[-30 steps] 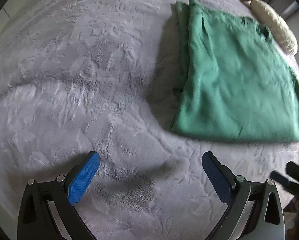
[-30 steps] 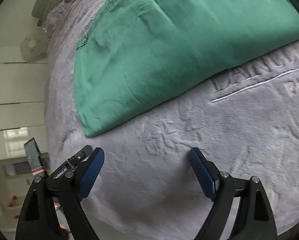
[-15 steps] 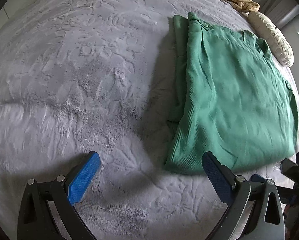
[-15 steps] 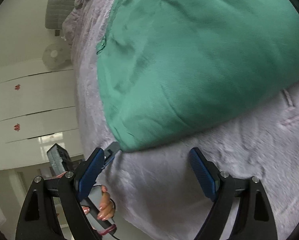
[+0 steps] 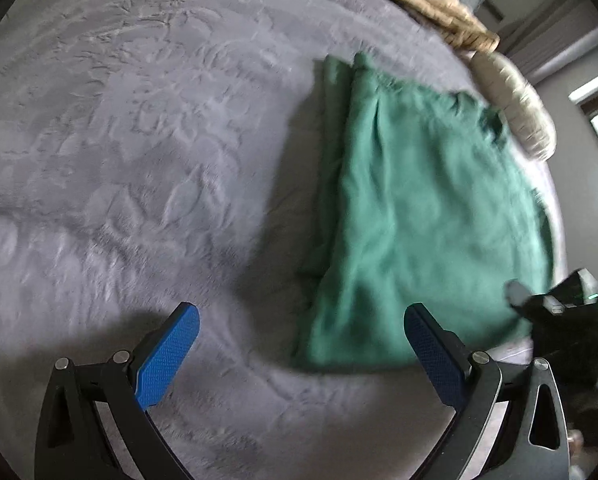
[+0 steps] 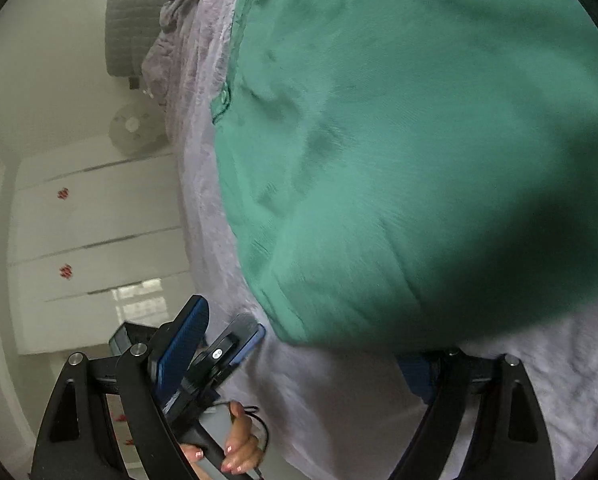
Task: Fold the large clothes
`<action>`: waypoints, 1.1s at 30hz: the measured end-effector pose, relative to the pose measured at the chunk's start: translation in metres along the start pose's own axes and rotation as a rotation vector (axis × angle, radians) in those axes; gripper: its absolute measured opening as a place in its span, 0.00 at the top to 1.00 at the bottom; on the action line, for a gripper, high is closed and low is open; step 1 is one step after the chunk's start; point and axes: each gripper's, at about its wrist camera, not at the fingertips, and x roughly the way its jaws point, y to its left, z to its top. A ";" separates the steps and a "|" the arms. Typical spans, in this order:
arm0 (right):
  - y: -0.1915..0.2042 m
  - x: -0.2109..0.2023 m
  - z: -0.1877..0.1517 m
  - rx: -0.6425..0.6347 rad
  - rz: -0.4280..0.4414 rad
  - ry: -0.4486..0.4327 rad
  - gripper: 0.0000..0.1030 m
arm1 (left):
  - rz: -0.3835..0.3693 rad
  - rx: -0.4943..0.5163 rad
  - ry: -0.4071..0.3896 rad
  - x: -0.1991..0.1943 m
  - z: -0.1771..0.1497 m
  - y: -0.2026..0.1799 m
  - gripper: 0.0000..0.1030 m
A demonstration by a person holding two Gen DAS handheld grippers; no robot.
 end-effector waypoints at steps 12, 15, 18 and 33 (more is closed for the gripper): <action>0.015 -0.008 0.014 0.027 0.100 -0.030 0.90 | -0.282 -0.053 0.091 0.025 0.042 -0.003 0.01; 0.040 -0.023 0.019 -0.050 0.155 -0.038 0.90 | -0.430 -0.076 0.139 0.039 0.056 -0.011 0.01; 0.051 -0.031 0.021 -0.092 0.174 -0.034 0.90 | -0.518 -0.079 0.159 0.049 0.070 -0.024 0.01; 0.038 -0.046 0.007 -0.305 -0.207 0.211 0.86 | -0.282 0.087 0.139 0.069 0.077 -0.071 0.85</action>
